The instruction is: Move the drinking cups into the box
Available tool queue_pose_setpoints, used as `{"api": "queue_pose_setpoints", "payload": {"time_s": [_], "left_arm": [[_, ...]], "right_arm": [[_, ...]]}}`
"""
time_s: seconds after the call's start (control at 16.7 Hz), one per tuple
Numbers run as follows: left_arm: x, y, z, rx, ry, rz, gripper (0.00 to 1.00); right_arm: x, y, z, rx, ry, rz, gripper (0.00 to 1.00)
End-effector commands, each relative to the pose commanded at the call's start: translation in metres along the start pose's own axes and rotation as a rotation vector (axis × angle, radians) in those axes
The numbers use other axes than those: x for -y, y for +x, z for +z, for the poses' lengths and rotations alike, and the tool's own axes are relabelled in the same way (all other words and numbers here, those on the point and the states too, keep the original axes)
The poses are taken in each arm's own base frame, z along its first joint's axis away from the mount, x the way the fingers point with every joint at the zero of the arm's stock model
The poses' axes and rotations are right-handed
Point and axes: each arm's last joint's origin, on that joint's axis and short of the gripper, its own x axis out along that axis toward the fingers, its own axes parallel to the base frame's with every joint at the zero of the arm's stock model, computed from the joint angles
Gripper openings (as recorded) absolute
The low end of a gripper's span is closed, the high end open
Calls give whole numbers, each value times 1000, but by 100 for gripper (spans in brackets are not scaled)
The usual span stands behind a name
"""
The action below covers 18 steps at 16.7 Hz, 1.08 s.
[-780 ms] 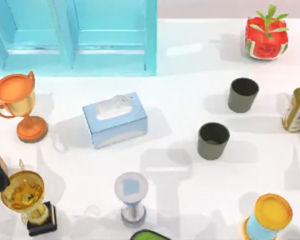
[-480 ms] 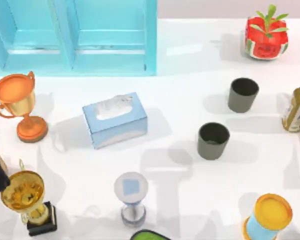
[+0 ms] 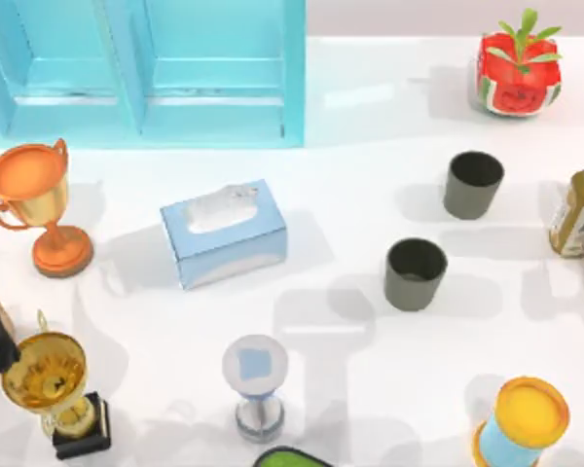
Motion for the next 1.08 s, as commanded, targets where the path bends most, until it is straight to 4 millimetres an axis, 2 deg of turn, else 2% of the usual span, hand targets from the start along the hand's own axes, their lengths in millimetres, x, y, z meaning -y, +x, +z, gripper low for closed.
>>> {"api": "queue_pose_setpoints", "payload": {"time_s": [0.12, 0.24, 0.42, 0.54, 0.66, 0.78, 0.96, 1.08], "left_arm": [[0, 0, 0, 0, 0, 0, 100], [0, 0, 0, 0, 0, 0, 100], [0, 0, 0, 0, 0, 0, 100], [0, 0, 0, 0, 0, 0, 100], [0, 0, 0, 0, 0, 0, 100], [0, 0, 0, 0, 0, 0, 100], [0, 0, 0, 0, 0, 0, 100], [0, 0, 0, 0, 0, 0, 100]], "right_arm": [[-13, 9, 35, -137, 26, -2, 100], [-29, 26, 70, -274, 41, -9, 100], [-58, 71, 114, -470, 42, -28, 100], [-79, 111, 132, -591, 28, -45, 100], [-99, 154, 140, -698, 7, -64, 100], [-116, 195, 139, -789, -19, -83, 100], [-136, 249, 124, -894, -56, -110, 100], [-143, 273, 113, -941, -75, -125, 100]]}}
